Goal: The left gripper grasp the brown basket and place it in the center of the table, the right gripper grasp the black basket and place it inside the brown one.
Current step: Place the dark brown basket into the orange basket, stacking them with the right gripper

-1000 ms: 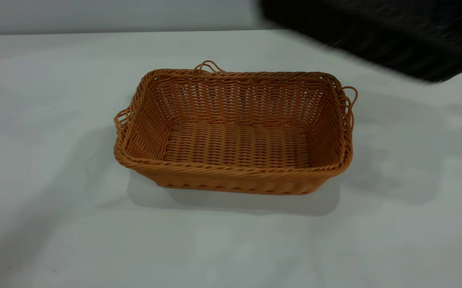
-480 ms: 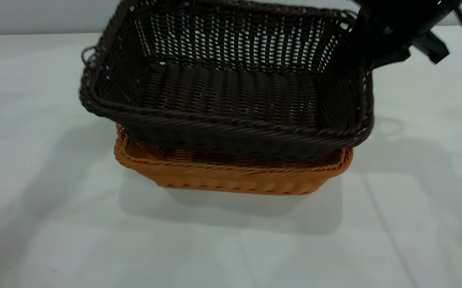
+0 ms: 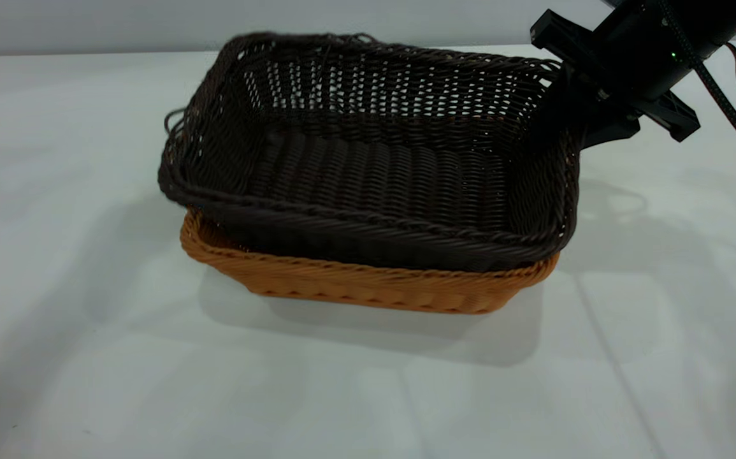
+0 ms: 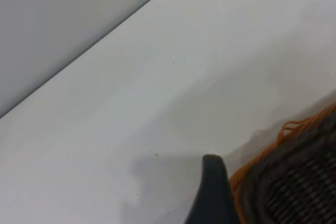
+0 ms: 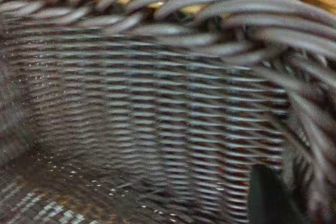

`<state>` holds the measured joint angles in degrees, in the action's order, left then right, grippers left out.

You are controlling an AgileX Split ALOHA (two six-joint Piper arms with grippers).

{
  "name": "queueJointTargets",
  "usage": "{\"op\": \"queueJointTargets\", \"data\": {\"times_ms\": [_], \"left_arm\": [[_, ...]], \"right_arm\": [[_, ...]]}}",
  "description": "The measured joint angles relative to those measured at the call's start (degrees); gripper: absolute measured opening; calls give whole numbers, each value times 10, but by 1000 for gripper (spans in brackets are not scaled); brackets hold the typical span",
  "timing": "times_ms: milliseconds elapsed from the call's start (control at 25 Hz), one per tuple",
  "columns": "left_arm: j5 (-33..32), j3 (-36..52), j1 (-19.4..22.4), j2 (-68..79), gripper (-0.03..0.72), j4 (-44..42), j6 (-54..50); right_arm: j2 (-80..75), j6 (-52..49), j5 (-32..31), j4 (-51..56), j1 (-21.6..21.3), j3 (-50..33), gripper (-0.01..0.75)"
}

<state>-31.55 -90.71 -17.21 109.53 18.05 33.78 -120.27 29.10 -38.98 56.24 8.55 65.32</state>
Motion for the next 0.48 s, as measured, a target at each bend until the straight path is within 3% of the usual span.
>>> {"op": "queueJointTargets", "data": {"times_ms": [360, 480], "left_arm": [[1, 0, 0, -5, 522, 0, 4], [1, 0, 0, -30, 522, 0, 20]], "right_arm": [[12, 94, -10, 19, -2, 1, 577], [65, 102, -6, 14, -22, 2, 647]]}}
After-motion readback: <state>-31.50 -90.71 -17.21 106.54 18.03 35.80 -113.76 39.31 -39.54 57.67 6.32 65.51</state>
